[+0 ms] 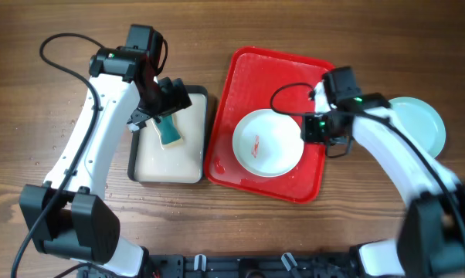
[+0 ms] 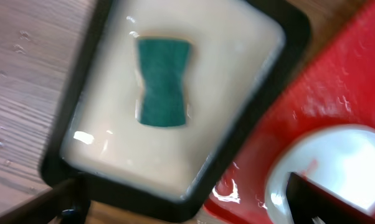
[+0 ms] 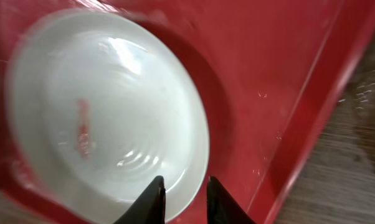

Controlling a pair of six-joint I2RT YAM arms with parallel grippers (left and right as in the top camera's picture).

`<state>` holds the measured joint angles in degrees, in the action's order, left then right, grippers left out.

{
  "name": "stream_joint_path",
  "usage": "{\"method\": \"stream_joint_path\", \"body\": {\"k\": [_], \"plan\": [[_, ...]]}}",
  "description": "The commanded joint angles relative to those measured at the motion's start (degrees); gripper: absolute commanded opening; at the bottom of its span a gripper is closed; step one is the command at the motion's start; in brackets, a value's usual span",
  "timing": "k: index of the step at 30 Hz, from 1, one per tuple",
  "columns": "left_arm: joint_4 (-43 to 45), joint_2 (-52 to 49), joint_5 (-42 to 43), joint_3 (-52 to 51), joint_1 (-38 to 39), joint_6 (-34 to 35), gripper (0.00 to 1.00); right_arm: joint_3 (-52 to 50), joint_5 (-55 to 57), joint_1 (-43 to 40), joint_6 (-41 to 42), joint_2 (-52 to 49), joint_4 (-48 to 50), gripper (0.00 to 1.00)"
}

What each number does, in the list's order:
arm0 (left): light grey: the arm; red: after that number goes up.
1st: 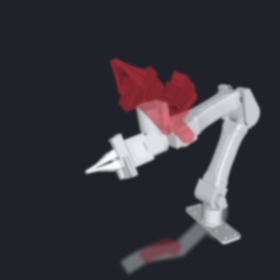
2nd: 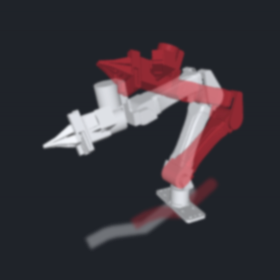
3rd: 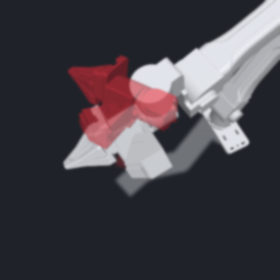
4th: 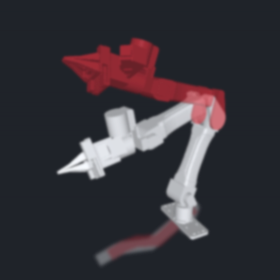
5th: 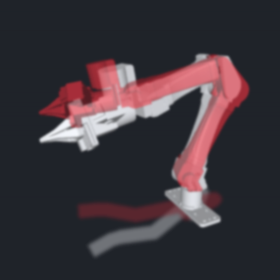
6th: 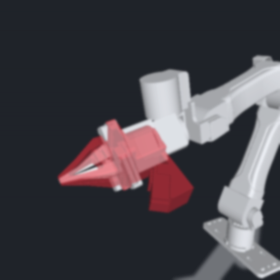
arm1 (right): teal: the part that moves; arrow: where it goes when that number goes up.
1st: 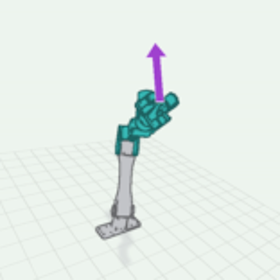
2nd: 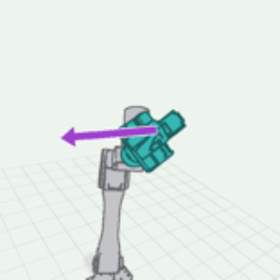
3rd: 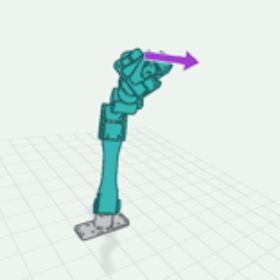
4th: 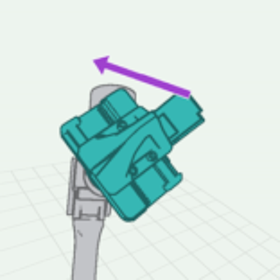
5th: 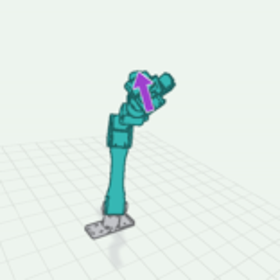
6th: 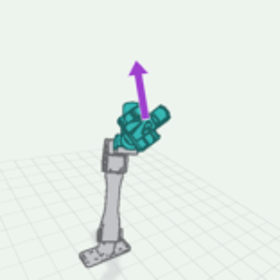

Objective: Clean dirty plates on tray and stack at the side
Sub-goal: 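Grasp the sponge from the basin with left gripper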

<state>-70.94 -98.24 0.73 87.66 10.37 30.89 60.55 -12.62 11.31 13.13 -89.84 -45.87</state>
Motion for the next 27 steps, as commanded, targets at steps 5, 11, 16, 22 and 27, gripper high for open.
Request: {"method": "stream_joint_path", "body": {"k": [5, 11, 16, 22, 27], "plan": [[14.95, -4.39, 0.31, -17.88, -0.52, 8.33, 0.55, 1.49, 0.66, 0.04, -1.07, 15.02, -1.09, 0.35], [25.07, -5.73, -1.92, -26.51, -0.55, 8.33, 0.04, 1.42, 0.66, 0.04, -0.94, 14.29, -1.36, 0.36], [15.23, -2.93, 0.37, -15.63, -0.63, 0.81, 0.33, 1.42, 0.68, 0.04, -1.01, 14.32, -1.55, 0.35], [21.05, -3.82, -9.38, -15.76, -0.63, -2.21, 0.61, 1.42, 0.68, 0.04, -0.96, 14.29, -1.57, 0.36], [32.04, -10.12, -12.17, -23.10, -0.63, -2.21, 0.08, 1.42, 0.66, 0.04, -0.94, 14.32, -1.79, 0.36]]}}
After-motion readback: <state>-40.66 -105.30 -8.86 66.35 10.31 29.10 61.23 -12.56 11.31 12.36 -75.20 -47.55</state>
